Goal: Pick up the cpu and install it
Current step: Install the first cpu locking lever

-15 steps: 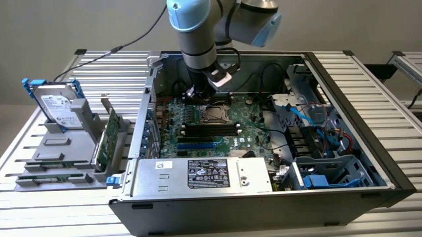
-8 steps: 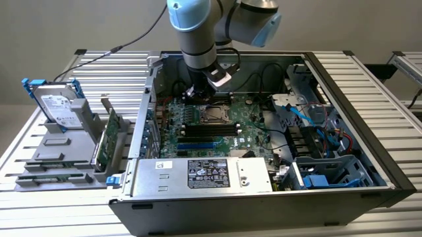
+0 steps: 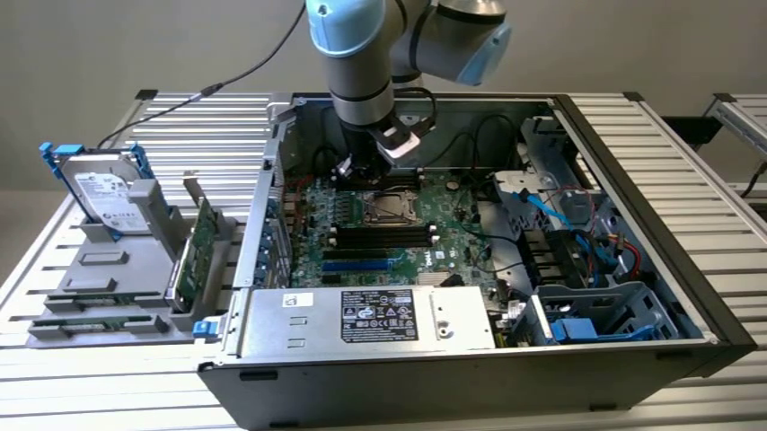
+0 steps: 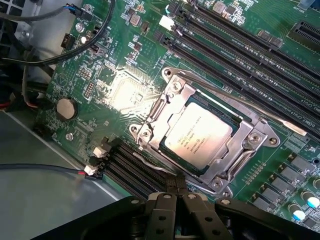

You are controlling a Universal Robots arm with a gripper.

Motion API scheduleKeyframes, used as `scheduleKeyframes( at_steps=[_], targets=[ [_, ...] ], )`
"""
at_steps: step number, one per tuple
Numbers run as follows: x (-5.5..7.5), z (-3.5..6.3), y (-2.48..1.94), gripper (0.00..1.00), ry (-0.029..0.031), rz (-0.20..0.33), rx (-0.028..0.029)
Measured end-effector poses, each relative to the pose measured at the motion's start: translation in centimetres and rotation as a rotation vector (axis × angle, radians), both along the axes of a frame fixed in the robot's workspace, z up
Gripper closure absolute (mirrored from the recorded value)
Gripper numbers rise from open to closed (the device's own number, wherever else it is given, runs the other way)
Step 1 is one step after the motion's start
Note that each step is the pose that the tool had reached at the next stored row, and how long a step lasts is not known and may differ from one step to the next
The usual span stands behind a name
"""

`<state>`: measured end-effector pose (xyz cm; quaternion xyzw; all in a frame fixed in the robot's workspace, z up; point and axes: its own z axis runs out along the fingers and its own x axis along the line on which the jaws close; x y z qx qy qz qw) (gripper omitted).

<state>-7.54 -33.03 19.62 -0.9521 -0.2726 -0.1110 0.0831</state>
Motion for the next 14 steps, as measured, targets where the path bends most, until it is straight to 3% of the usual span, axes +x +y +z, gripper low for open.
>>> scheduleKeyframes(
  at_steps=[5, 7, 8, 10, 14],
  targets=[
    [0.00, 0.00, 0.15, 0.89, 0.0112, -0.003, -0.0039],
    [-0.01, 0.00, 0.33, 0.89, 0.0123, -0.005, -0.0039],
    [0.01, -0.06, 0.50, 0.89, 0.0116, -0.005, -0.0010],
    [0.01, -0.02, 0.66, 0.89, 0.0122, -0.006, -0.0039],
    [0.00, 0.05, 0.70, 0.89, 0.0166, -0.005, -0.0044]
  ],
)
